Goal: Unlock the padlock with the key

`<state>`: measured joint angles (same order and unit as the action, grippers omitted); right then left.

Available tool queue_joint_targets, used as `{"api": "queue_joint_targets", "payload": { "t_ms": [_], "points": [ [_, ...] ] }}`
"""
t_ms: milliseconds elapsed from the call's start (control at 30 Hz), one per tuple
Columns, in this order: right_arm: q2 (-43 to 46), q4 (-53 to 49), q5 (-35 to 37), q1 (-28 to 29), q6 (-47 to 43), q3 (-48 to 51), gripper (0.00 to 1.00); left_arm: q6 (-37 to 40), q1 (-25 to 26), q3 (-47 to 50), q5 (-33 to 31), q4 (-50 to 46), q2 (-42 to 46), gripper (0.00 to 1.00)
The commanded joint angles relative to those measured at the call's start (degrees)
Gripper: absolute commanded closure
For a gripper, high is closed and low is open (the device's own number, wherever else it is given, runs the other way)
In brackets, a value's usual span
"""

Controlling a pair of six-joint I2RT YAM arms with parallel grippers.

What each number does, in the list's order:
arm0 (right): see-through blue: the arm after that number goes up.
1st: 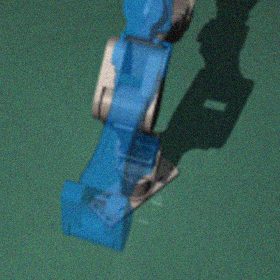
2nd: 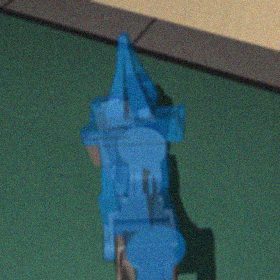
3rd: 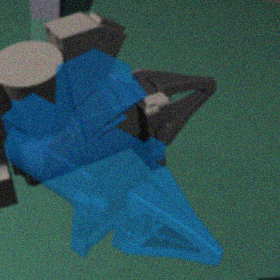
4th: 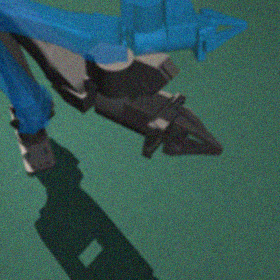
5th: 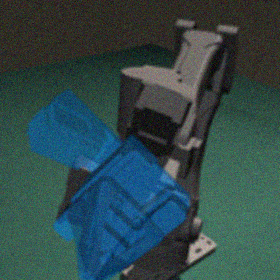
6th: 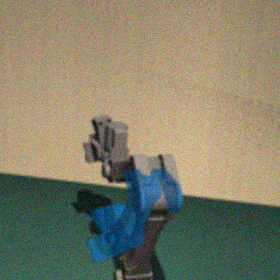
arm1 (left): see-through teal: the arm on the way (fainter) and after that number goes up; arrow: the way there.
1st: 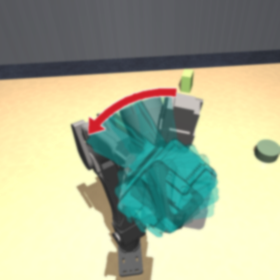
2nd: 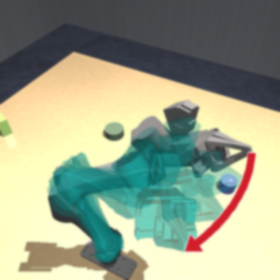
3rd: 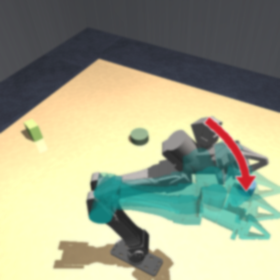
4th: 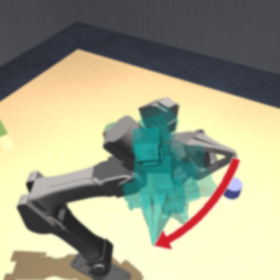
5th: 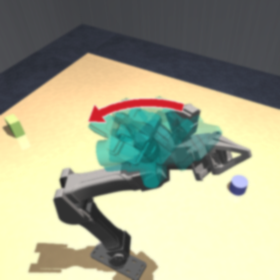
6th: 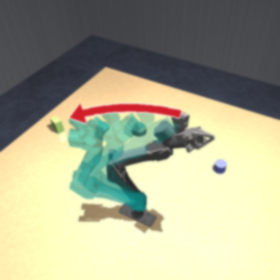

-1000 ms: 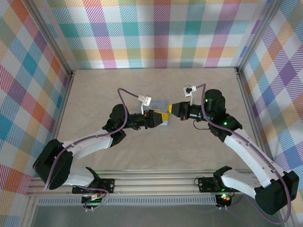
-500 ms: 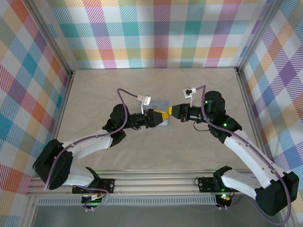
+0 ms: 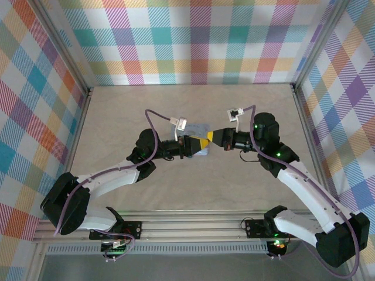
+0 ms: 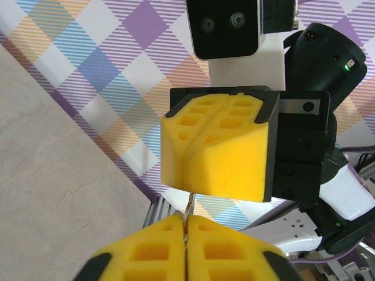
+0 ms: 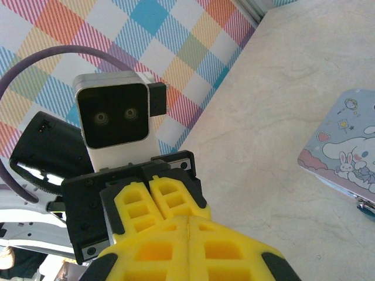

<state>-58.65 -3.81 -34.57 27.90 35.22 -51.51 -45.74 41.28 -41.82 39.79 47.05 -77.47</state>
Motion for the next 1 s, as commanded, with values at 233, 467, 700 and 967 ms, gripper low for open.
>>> {"api": "queue_joint_targets", "payload": {
  "t_ms": [233, 467, 700, 967],
  "points": [
    [1.32, 0.9, -0.1, -0.21, 0.99, 0.85, 0.72, 7.13, 0.02, 0.59, -2.35, -9.56, 6.0, 1.0],
    [0.85, -4.88, 4.77, -0.21, 1.03, 0.09, 0.54, 12.21, -2.99, 5.48, -6.24, -22.92, 15.0, 1.0],
    [-3.35, -8.52, 13.04, 1.46, 4.26, 2.09, 0.56, 18.02, -3.75, 7.72, -12.46, -39.72, 25.31, 1.0],
    [-17.56, -8.08, 31.1, 17.31, 4.33, 0.02, 0.57, 23.24, -4.1, 8.69, -26.0, -60.82, 28.46, 1.0]
  ]
}}
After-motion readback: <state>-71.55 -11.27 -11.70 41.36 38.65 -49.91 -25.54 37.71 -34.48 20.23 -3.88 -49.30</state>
